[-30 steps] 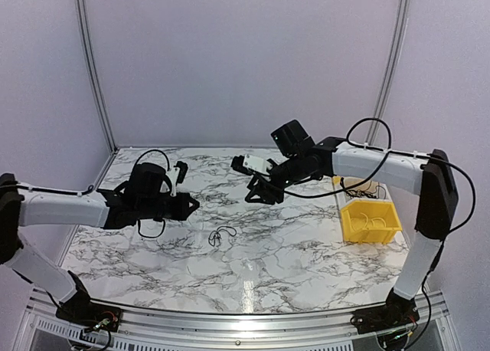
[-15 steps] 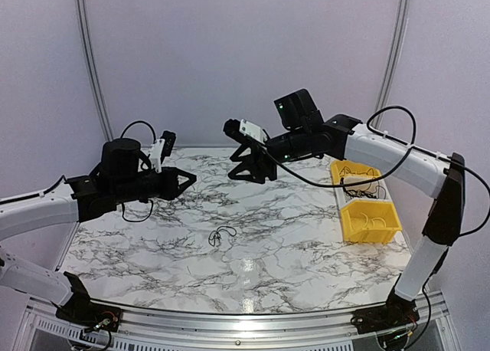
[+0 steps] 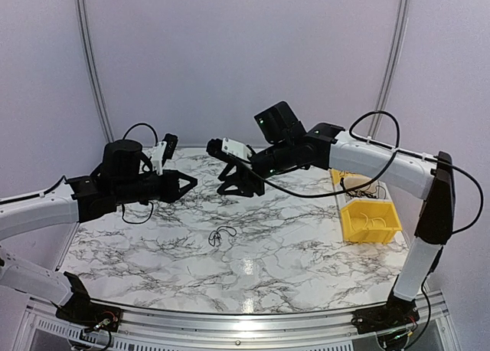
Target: Untangle the cables
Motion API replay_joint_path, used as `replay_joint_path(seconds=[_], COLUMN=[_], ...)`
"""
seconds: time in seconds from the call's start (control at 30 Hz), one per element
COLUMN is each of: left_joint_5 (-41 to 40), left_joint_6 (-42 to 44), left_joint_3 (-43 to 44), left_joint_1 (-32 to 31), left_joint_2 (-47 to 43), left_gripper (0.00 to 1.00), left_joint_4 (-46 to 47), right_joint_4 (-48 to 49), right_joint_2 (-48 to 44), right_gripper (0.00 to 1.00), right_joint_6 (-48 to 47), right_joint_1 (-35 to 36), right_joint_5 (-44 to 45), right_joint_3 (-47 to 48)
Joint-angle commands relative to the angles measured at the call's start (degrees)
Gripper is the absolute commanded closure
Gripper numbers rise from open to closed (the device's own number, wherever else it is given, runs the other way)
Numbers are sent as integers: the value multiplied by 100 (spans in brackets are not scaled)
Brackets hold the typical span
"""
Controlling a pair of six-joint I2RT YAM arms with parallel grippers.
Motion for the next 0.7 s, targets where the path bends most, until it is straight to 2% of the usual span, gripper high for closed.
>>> replay_joint_path(seconds=[0.0, 0.07, 0.2, 0.27, 0.37, 0.5, 0.67], left_joint_5=[87, 88, 60, -125, -632, -1446, -2042], left_joint_6=[-7, -11, 16, 37, -52, -252, -248], left_joint_3=[196, 196, 172, 120, 18, 85, 144], left_joint_1=[-41, -46, -45, -46, -45, -46, -16], left_joint_2=[-60, -63, -8, 67, 327, 894, 1812], left_gripper=[100, 100, 100, 100, 82, 74, 76], left_joint_4=[-66, -59, -4, 102, 528, 1178, 1925], right_joint_4=[-128, -123, -92, -82, -92, -204, -448], right_joint_2=[111, 136, 100, 42, -69, -171, -404], right_gripper=[65, 75, 100, 100, 100, 100, 100], right_joint_6=[54, 61, 106, 126, 183, 215, 77], right_joint_1=[3, -1, -4, -3, 0, 0, 0], right_joint_5=[-19, -3, -136, -230, -456, -744, -1036], right_joint_3=[267, 318, 388, 400, 405, 455, 567])
